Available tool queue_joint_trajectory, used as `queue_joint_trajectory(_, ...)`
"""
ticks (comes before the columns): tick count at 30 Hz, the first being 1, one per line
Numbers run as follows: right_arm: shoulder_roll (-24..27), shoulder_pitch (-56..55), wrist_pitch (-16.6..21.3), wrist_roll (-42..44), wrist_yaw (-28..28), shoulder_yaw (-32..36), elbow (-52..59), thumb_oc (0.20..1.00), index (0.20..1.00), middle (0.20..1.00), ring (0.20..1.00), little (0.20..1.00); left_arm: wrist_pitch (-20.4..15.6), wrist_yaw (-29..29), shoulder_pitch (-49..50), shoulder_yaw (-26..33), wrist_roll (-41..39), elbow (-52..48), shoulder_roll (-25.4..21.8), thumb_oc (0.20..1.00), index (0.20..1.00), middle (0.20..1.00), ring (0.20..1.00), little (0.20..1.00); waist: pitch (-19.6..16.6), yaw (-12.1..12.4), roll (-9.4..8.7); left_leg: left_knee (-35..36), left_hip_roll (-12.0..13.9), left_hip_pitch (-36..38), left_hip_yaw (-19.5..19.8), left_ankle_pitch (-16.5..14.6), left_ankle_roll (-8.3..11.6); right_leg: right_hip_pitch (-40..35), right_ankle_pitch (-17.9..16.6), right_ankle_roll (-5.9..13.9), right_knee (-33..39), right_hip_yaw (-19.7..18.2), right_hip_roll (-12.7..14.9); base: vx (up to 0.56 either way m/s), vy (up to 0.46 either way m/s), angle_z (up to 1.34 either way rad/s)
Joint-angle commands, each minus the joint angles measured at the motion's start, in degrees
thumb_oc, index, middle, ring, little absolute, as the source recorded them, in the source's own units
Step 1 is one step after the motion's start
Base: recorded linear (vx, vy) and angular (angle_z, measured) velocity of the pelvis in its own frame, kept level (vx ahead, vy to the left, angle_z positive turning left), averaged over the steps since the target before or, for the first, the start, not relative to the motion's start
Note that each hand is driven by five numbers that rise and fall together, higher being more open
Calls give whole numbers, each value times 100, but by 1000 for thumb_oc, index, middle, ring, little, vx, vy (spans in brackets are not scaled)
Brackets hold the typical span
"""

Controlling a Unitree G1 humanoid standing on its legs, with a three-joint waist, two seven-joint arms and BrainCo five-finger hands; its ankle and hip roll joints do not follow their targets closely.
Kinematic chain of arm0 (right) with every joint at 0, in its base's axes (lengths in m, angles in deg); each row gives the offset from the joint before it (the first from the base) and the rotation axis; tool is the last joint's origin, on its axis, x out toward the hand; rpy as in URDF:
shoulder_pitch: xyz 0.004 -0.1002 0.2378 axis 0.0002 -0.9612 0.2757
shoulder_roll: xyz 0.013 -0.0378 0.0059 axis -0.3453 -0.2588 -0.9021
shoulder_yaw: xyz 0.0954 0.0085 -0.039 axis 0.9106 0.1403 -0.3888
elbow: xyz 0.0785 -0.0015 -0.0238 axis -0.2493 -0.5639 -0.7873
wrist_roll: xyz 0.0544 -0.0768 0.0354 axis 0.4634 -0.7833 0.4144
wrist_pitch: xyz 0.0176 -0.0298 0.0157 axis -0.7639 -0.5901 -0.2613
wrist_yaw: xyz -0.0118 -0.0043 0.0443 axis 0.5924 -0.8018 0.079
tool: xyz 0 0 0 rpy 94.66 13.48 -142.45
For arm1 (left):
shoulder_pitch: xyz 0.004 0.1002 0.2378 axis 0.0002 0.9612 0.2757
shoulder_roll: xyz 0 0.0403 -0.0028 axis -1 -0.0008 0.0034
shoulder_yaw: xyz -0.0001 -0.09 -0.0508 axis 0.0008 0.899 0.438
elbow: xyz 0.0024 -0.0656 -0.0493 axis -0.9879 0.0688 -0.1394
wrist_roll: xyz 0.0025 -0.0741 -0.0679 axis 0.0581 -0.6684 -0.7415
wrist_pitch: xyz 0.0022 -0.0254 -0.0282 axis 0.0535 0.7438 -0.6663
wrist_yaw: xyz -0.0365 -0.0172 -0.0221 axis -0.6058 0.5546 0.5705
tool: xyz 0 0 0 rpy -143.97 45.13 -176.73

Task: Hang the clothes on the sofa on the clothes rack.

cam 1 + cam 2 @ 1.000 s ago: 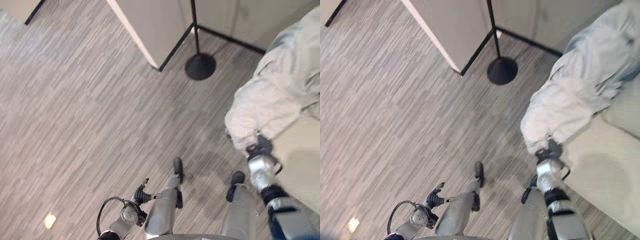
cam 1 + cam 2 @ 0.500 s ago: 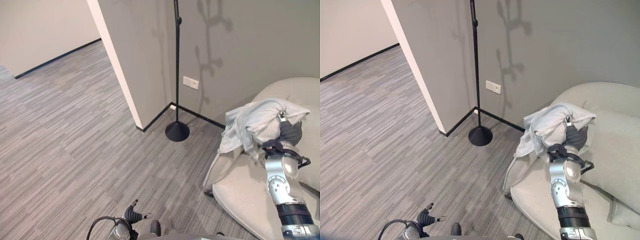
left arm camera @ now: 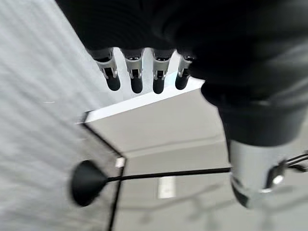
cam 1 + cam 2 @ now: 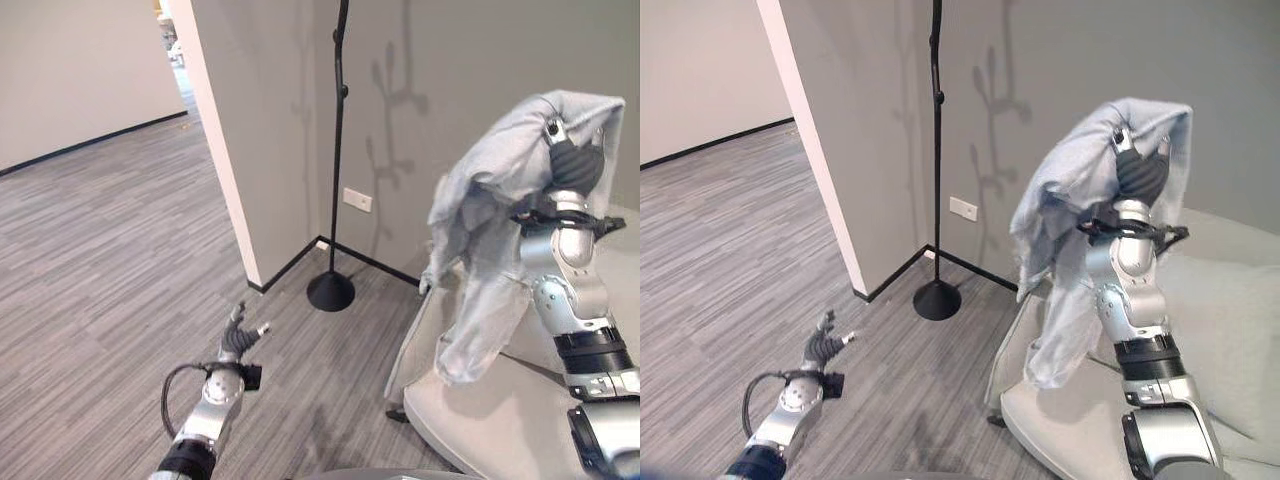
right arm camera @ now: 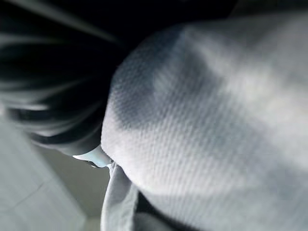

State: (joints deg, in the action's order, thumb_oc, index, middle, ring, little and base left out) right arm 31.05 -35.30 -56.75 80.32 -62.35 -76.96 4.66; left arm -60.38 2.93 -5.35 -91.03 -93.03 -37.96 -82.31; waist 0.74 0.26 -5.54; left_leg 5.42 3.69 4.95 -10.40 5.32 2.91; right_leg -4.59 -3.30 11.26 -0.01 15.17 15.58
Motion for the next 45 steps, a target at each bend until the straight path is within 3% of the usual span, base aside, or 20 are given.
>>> queue_joint_trajectory(1, 535, 1425, 337, -161, 194, -261, -125, 200, 200, 200, 200, 200, -453, -782, -707, -116, 368, 14, -104, 1000, 1000, 1000, 1000, 1000, -113, 7, -116, -42, -199, 286, 282, -754, -46, 71, -508, 57, -189, -193, 160, -43, 34, -17)
queue_joint_trajectory(7, 672, 2155, 511, 77, 243, -783, -240, 200, 200, 200, 200, 200, -588, -856, -1204, -866, 551, 416, 124, 1000, 1000, 1000, 1000, 1000, -153, -123, -195, -42, -224, 405, 130, -811, -68, 52, -560, 84, -147, -324, 172, -28, 18, -13)
queue_joint_trajectory(12, 733, 2800, 727, 610, 231, -1309, -72, 200, 200, 200, 200, 200, -530, -727, -1768, -1916, 633, 1273, 754, 1000, 1000, 1000, 1000, 1000, -187, -321, -244, -42, -257, 427, 54, -813, -89, 118, -645, 101, -109, -449, 195, -30, 21, -13)
queue_joint_trajectory(17, 349, 3185, 822, 782, 258, -1912, 244, 200, 200, 200, 200, 200, -622, -156, -2790, -2874, -166, 1857, 1801, 1000, 1000, 1000, 1000, 1000, -183, -747, -251, -42, -229, 505, -148, -852, -126, 272, -698, 84, -123, -749, 126, -25, -2, -16)
queue_joint_trajectory(22, 131, 3172, 825, 815, 262, -2008, 314, 200, 200, 200, 200, 200, -693, -26, -3005, -3118, -455, 1829, 2133, 1000, 1000, 1000, 1000, 1000, -171, -871, -228, -42, -222, 580, -251, -882, -143, 313, -710, 78, -150, -899, 99, 10, 1, -32)
queue_joint_trajectory(24, -287, 3218, 901, 827, 306, -2075, 357, 200, 200, 200, 200, 200, -831, -51, -3399, -3084, -1096, 2075, 2699, 1000, 1000, 1000, 1000, 1000, -162, -1086, -216, -42, -222, 652, -374, -907, -161, 359, -726, 65, -175, -1076, 64, 19, -12, -25)
queue_joint_trajectory(26, -408, 3233, 923, 777, 348, -2085, 330, 200, 200, 200, 200, 200, -879, -67, -3490, -3017, -1271, 2104, 2811, 200, 200, 200, 200, 200, -156, -1142, -214, -42, -218, 649, -406, -906, -168, 392, -743, 59, -189, -1122, 63, 3, -7, -21)
queue_joint_trajectory(34, -426, 3427, 1023, 719, 538, -2096, 165, 200, 200, 200, 200, 200, -962, -244, -3444, -2812, -1458, 2075, 2672, 200, 200, 200, 200, 200, -127, -1159, -201, -42, -236, 641, -433, -914, -184, 423, -791, 65, -183, -1164, 72, 0, 0, -1)
queue_joint_trajectory(42, 287, 2945, 1169, 347, 921, -1500, 517, 200, 200, 200, 200, 200, -1115, -979, -2907, -2449, -1150, 799, 1814, 200, 200, 200, 200, 200, -65, -820, -206, -42, -345, 480, -228, -890, -241, 332, -907, 138, -96, -897, 195, 0, 18, 6)
queue_joint_trajectory(45, 648, 2116, 1166, 22, 893, -969, 1049, 200, 200, 200, 200, 200, -1034, -1501, -2439, -1767, -419, -494, 1056, 200, 200, 200, 200, 200, -11, -616, -153, -42, -444, 380, -128, -884, -290, 306, -1015, 209, -35, -757, 301, 5, 67, 19)
